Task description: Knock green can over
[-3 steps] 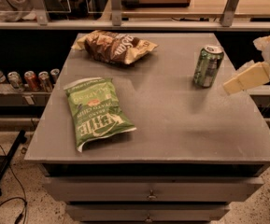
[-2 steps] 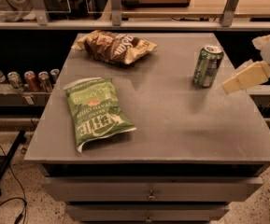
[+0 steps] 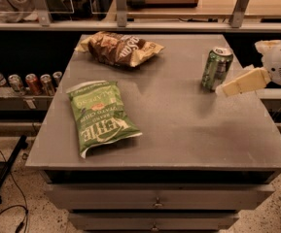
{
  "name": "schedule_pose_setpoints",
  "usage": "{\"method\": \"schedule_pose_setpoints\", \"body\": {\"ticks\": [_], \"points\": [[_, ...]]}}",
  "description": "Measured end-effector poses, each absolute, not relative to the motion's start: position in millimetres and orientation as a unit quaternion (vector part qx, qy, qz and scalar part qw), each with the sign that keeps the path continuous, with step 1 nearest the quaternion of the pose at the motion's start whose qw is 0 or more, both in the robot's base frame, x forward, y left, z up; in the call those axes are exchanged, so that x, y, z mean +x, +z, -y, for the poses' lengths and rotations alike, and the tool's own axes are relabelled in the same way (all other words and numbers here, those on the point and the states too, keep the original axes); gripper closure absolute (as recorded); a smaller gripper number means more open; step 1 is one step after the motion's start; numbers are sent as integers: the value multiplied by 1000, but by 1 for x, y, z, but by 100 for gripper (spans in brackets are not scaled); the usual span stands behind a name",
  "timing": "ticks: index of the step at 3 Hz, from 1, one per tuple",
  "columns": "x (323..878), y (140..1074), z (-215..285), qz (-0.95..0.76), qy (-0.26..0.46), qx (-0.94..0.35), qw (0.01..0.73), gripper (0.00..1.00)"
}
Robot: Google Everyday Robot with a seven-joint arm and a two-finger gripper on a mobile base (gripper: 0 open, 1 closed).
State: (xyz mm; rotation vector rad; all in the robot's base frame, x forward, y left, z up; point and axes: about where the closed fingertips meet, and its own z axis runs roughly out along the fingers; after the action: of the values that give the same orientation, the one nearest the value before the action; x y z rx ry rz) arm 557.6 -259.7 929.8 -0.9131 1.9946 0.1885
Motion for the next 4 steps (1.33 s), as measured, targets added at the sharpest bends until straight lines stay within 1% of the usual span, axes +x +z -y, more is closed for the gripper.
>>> {"method": "schedule_pose_setpoints", "body": {"ticks": [2, 4], "points": [[593, 913, 272, -788, 84, -328, 514, 0], [616, 887, 258, -768, 121, -291, 557, 0]]}}
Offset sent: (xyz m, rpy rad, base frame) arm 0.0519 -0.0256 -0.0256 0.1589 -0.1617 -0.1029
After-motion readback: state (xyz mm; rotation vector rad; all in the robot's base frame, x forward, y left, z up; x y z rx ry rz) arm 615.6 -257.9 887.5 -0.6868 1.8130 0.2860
